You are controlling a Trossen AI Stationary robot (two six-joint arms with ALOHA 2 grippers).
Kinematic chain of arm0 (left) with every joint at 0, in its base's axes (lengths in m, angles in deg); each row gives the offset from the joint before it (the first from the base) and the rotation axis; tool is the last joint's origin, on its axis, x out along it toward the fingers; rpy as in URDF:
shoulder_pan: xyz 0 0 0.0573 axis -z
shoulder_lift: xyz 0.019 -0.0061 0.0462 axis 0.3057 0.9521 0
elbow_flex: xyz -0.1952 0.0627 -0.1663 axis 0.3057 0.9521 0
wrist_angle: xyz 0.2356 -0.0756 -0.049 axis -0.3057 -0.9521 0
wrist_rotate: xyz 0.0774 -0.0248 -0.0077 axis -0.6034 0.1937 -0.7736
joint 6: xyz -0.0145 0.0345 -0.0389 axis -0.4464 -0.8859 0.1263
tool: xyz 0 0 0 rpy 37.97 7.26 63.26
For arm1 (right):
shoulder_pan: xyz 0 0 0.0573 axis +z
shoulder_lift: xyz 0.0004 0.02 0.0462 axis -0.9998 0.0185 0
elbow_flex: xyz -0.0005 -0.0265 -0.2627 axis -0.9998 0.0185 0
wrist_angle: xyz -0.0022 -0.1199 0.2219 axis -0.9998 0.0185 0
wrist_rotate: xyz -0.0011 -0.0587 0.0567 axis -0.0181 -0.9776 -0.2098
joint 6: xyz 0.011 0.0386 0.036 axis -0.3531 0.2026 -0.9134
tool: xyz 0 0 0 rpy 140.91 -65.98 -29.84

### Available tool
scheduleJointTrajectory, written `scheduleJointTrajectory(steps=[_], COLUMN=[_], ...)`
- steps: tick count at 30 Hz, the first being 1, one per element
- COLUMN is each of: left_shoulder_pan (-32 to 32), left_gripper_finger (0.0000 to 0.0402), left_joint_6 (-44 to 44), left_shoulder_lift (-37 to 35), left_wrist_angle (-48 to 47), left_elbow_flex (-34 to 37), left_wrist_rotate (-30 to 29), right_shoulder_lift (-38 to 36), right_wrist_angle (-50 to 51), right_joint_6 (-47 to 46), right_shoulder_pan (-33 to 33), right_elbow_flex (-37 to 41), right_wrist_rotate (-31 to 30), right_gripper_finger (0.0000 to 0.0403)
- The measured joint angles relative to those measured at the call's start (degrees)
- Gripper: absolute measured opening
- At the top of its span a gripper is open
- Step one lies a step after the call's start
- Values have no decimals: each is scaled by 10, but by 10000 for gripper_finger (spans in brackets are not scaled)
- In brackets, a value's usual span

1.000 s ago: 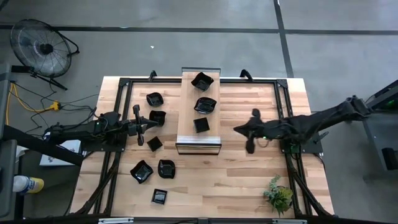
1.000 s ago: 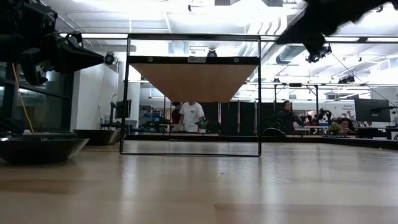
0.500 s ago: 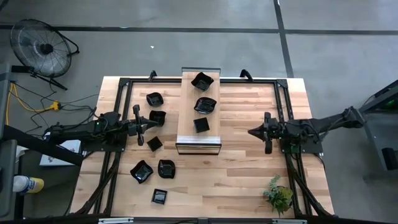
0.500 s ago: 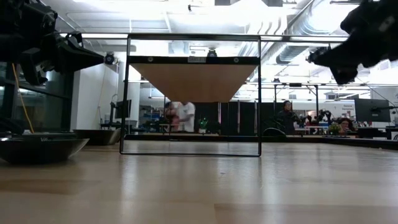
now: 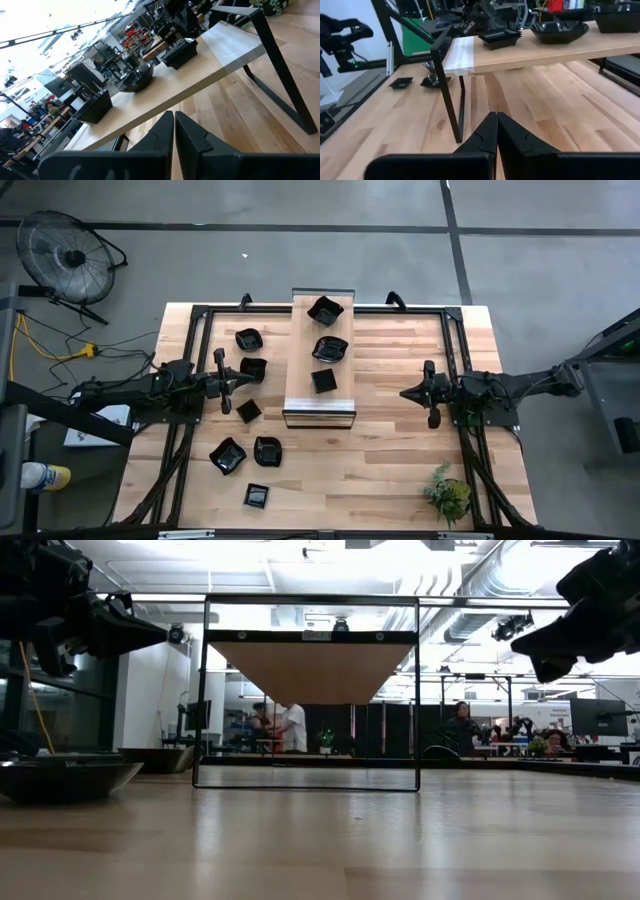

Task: Pick & Place Mini shaped plates
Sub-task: Stack the leaf-shaped plate on top of the stacked leaf-shaped plates on the shelf

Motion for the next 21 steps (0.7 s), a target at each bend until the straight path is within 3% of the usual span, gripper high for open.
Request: scheduleJointTrajectory(steps=[6, 8, 21], left_shoulder_pan=[0, 0, 0], left_gripper_finger=[12, 12, 12], left_joint_6=[0, 0, 0], left_shoulder_lift=[0, 0, 0], left_wrist_angle=[0, 0, 0], left_elbow_flex=[0, 0, 0], left_wrist_rotate=[0, 0, 0], right_shoulder_lift=[1, 1, 13], right_wrist_angle=[-25, -65, -65], right_joint_6=[21, 34, 40], right_shoulder_pan=[-47, -54, -60], right_elbow_flex=[12, 28, 28], right_wrist_rotate=[104, 105, 101], right_gripper_finger=[0, 0, 0])
